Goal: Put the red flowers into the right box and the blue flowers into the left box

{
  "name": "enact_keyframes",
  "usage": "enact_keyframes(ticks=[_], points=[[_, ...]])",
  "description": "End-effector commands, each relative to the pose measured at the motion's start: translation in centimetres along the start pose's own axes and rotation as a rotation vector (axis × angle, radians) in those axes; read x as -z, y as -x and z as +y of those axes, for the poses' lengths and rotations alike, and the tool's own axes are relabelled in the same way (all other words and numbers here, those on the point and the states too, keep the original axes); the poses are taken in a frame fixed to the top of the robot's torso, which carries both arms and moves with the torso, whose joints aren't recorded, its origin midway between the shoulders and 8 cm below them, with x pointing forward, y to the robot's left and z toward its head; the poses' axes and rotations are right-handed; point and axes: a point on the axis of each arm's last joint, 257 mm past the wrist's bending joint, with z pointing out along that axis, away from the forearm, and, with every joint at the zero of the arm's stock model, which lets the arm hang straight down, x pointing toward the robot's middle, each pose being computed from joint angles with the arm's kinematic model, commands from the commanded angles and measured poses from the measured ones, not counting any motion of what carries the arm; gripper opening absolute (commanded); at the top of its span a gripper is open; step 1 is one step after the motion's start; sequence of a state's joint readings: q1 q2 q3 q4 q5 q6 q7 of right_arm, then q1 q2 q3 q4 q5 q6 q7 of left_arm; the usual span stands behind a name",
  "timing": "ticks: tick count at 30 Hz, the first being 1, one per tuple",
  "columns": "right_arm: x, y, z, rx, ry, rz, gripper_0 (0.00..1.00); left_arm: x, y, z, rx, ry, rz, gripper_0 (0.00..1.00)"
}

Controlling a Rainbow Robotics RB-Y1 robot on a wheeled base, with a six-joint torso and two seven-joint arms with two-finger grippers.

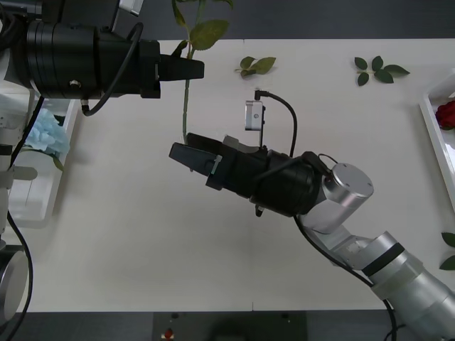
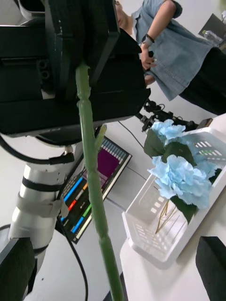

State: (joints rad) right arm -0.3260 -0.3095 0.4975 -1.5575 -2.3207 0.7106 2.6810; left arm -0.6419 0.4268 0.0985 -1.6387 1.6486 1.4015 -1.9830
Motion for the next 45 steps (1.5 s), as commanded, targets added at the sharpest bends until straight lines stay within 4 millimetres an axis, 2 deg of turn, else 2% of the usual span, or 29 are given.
enact_keyframes(ticks=[1,7,8,10,12,13,15,17,22,23,25,31,32,33,34,35,37,38,45], points=[[-2.2,1.9,2.4,0.061,0.054,-0.030,1.00,-0.2,1.0,-1.1,-0.056,-0.017,0.003,0.00],[-2.8,2.2,2.7,0.068,0.061,-0.031,1.00,-0.2,1.0,-1.1,-0.056,-0.017,0.003,0.00],[-2.8,2.3,2.8,0.071,0.063,-0.031,0.97,-0.2,1.0,-1.1,-0.056,-0.017,0.003,0.00],[-2.9,2.4,2.9,0.072,0.066,-0.031,0.85,-0.2,1.0,-1.1,-0.056,-0.017,0.003,0.00],[-3.1,2.4,2.9,0.074,0.065,-0.030,0.68,-0.2,1.0,-1.1,-0.056,-0.017,0.003,0.00],[-3.2,2.4,2.9,0.074,0.066,-0.029,0.64,-0.2,1.0,-1.1,-0.056,-0.017,0.003,0.00],[-3.3,2.3,2.9,0.075,0.062,-0.028,0.47,-0.2,1.0,-1.1,-0.056,-0.017,0.003,0.00],[-3.4,2.2,2.9,0.075,0.060,-0.027,0.34,-0.2,1.0,-1.1,-0.056,-0.017,0.003,0.00],[-3.6,2.0,2.8,0.071,0.056,-0.027,0.13,-0.2,1.0,-1.1,-0.056,-0.017,0.003,0.00],[-3.6,2.0,2.8,0.071,0.056,-0.027,0.05,-0.2,1.0,-1.1,-0.056,-0.017,0.003,0.00],[-3.6,2.0,2.8,0.071,0.056,-0.027,0.00,-0.2,1.0,-1.1,-0.056,-0.017,0.003,0.00],[-3.7,2.3,2.8,0.074,0.052,-0.030,0.00,-0.2,1.0,-1.1,-0.056,-0.017,0.003,0.01],[-3.8,2.3,2.8,0.075,0.052,-0.030,0.00,-0.2,1.0,-1.1,-0.056,-0.017,0.003,0.29],[-3.8,2.3,2.7,0.075,0.050,-0.031,0.00,-0.2,1.0,-1.1,-0.056,-0.017,0.003,0.47],[-3.8,2.4,2.8,0.076,0.051,-0.031,0.00,-0.2,1.0,-1.1,-0.056,-0.017,0.003,0.77],[-3.8,2.4,2.7,0.076,0.050,-0.031,0.00,-0.2,1.0,-1.1,-0.056,-0.017,0.003,0.87],[-3.8,2.5,2.7,0.077,0.049,-0.033,0.00,-0.2,1.0,-1.1,-0.056,-0.017,0.003,0.98],[-3.7,2.5,2.7,0.077,0.048,-0.032,0.00,-0.2,1.0,-1.1,-0.056,-0.017,0.003,1.00],[-3.5,2.6,2.4,0.084,0.042,-0.029,0.00,-0.2,1.0,-1.1,-0.056,-0.017,0.003,1.00]])
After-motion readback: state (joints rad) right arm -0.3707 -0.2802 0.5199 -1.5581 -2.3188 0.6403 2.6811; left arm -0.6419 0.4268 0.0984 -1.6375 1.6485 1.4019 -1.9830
